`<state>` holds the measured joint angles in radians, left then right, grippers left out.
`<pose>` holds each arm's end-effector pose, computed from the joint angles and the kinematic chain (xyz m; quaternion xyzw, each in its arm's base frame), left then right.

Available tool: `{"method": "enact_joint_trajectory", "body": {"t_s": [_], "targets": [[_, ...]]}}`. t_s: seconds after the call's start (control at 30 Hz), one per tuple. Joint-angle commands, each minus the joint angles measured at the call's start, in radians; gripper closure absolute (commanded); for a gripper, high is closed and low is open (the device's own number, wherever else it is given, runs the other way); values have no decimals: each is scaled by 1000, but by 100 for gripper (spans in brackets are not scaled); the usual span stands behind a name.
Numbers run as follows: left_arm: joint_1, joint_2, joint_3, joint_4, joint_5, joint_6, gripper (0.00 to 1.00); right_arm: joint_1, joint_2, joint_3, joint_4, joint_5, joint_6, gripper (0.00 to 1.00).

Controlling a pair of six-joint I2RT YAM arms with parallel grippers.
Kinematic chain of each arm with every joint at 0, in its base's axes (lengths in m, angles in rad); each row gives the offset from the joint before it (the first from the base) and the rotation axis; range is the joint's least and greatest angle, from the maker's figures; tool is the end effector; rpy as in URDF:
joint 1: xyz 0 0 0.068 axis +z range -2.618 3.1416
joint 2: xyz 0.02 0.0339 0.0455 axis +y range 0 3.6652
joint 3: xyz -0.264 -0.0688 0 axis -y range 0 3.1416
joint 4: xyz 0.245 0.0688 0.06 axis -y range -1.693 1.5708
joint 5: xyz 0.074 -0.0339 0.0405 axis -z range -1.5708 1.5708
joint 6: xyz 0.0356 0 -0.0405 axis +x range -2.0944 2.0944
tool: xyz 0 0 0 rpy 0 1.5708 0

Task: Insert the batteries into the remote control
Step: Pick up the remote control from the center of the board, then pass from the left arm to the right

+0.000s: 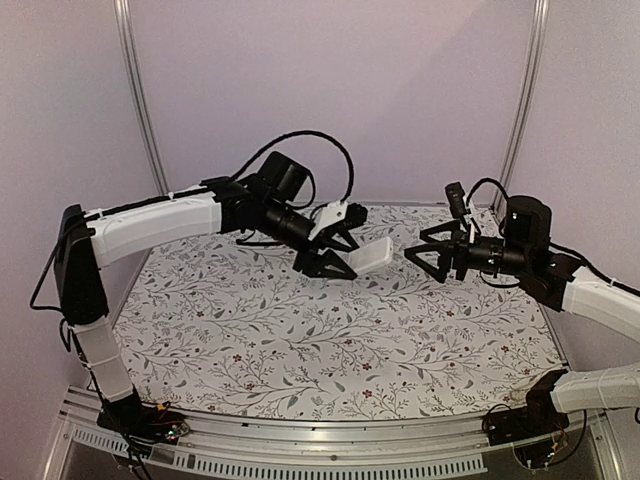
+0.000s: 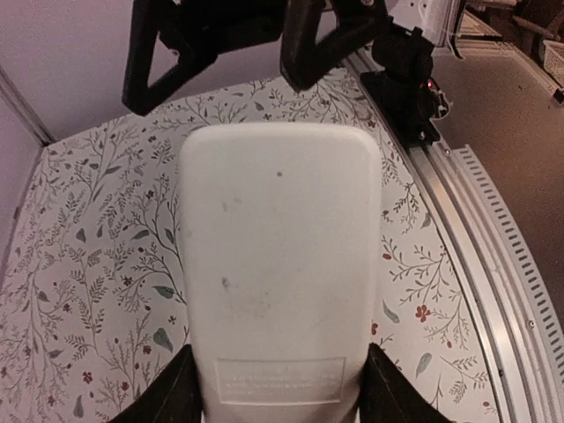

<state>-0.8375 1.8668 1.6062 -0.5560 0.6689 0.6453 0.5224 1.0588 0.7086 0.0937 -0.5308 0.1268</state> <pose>0.2640 -0.3261 0.2866 0.6822 0.5661 -0.3372 0.3169 0.2013 0.1367 0.2894 -0.3072 0.7176 0.3848 0.4925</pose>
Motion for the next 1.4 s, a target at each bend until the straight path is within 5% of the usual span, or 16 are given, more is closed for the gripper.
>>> {"method": "enact_joint_trajectory", "body": {"t_s": [0.0,0.47,0.87,1.37], "targets": [[21,-77,-66,197,211,-134,66,11,-35,64,84,-173,8,7],[28,-134,-205,719,420,-504,66,153,27,209,86,-227,-49,8],[23,-92,-207,805,420,-588,65,211,104,279,66,-186,-98,17],[23,-73,-214,845,407,-631,65,222,144,315,40,-193,-107,44]]}}
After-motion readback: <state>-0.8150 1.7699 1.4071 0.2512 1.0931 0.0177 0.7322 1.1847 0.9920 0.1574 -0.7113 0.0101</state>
